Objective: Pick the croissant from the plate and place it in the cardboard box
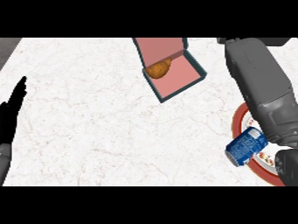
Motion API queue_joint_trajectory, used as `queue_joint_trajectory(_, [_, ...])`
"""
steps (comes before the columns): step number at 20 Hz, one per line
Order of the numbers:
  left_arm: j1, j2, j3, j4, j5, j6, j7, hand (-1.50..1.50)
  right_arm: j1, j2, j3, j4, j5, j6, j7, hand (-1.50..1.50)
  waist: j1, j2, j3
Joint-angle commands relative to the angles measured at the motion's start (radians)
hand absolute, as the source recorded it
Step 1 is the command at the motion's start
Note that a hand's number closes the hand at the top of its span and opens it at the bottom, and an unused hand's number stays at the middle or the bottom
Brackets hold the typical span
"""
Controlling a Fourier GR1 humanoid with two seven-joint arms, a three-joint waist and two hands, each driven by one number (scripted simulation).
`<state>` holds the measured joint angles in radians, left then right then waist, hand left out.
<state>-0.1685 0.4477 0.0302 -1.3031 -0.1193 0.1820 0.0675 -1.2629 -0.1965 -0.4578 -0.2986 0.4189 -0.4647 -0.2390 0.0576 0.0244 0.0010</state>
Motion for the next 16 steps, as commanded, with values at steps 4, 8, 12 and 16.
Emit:
queue_joint_trajectory(4, [0.038, 0.004, 0.024, -0.008, -0.006, 0.001, -0.004, 0.0, 0.105, -0.137, -0.065, -0.008, -0.077, 0.113, -0.091, -1.5, -0.032, -0.014, 0.0])
queue_joint_trajectory(8, [0.053, -0.005, 0.034, 0.014, -0.013, -0.001, -0.032, 0.0, 0.195, -0.225, -0.055, -0.018, -0.082, 0.208, -0.129, -1.5, -0.046, -0.018, 0.0])
queue_joint_trajectory(12, [0.075, 0.02, 0.061, -0.051, 0.007, -0.032, 0.027, 0.0, 0.252, -0.295, -0.032, -0.074, -0.092, 0.32, -0.093, -1.5, -0.058, -0.027, -0.001])
queue_joint_trajectory(16, [0.097, -0.032, 0.04, -0.024, -0.044, 0.016, -0.027, 0.0, 0.3, -0.356, 0.0, -0.091, -0.087, 0.432, -0.099, -1.5, -0.054, -0.024, -0.001])
